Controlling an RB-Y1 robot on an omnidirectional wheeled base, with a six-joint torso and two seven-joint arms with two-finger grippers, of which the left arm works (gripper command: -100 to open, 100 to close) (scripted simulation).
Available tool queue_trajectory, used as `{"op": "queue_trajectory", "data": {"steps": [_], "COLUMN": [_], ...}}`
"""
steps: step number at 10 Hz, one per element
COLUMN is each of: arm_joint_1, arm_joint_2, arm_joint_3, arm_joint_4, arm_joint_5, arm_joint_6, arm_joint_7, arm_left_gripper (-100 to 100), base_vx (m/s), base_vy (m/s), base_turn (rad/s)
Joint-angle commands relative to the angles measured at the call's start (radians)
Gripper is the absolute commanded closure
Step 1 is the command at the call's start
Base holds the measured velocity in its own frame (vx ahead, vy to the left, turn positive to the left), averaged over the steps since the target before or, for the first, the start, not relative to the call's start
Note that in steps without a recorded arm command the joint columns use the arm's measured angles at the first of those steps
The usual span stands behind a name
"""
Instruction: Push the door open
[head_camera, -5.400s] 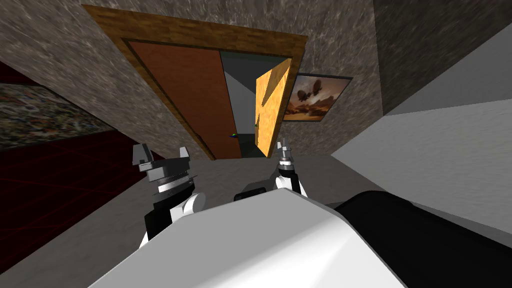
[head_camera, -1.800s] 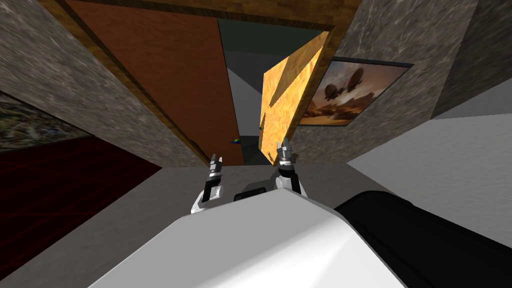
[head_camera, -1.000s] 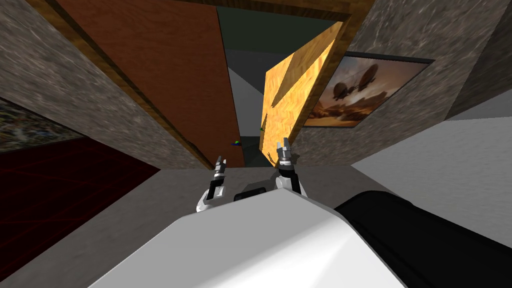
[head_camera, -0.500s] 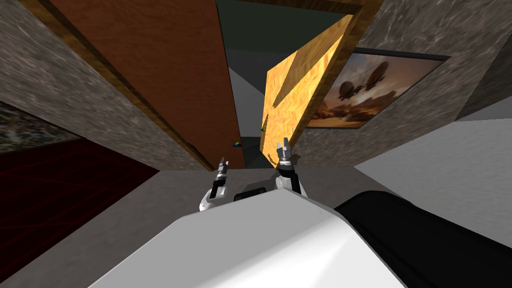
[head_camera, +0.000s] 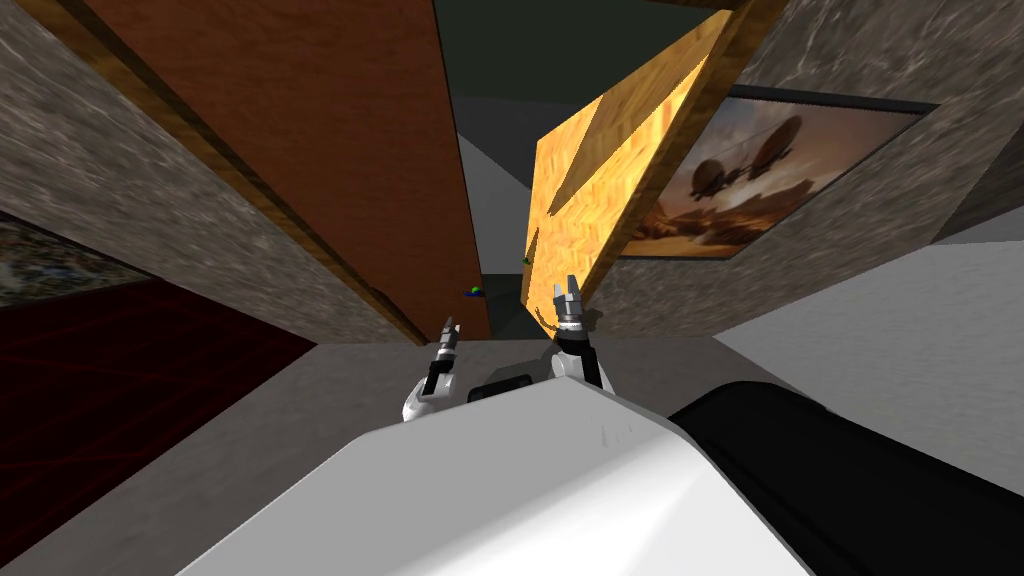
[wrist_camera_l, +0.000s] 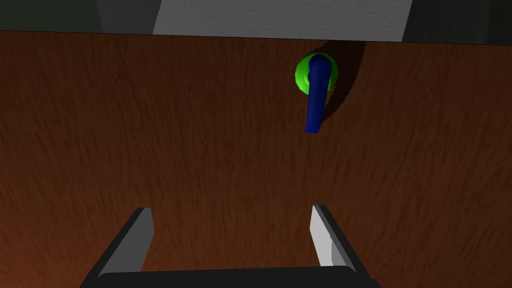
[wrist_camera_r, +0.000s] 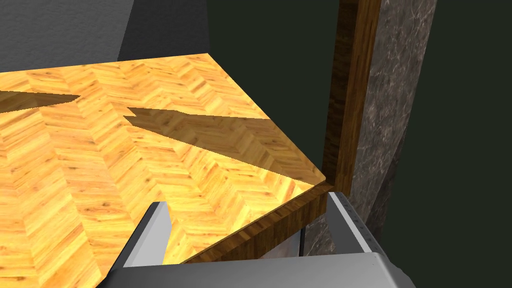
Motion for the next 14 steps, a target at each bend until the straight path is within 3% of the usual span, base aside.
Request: {"op": "queue_trajectory", "data": {"steps": [1,8,14], "arm_joint_1": [-0.011,-0.081,-0.128], "arm_joint_2": [-0.001,-0.005,-0.01], "arm_joint_3": [-0.006,-0.026,-0.039], "arm_joint_4": [0.037,0.22,0.341], "arm_joint_5": [-0.005,-0.021,-0.032], "arm_joint_6": [-0.006,-0.036,-0.056], "arm_joint_7": [0.004,0.021,0.032], "arm_left_gripper": [-100,-100,-100], "base_vx": [0.102,0.099,0.11], "base_vy": [0.01,0.011,0.012], "base_turn": [0.008,0.006,0.006]}}
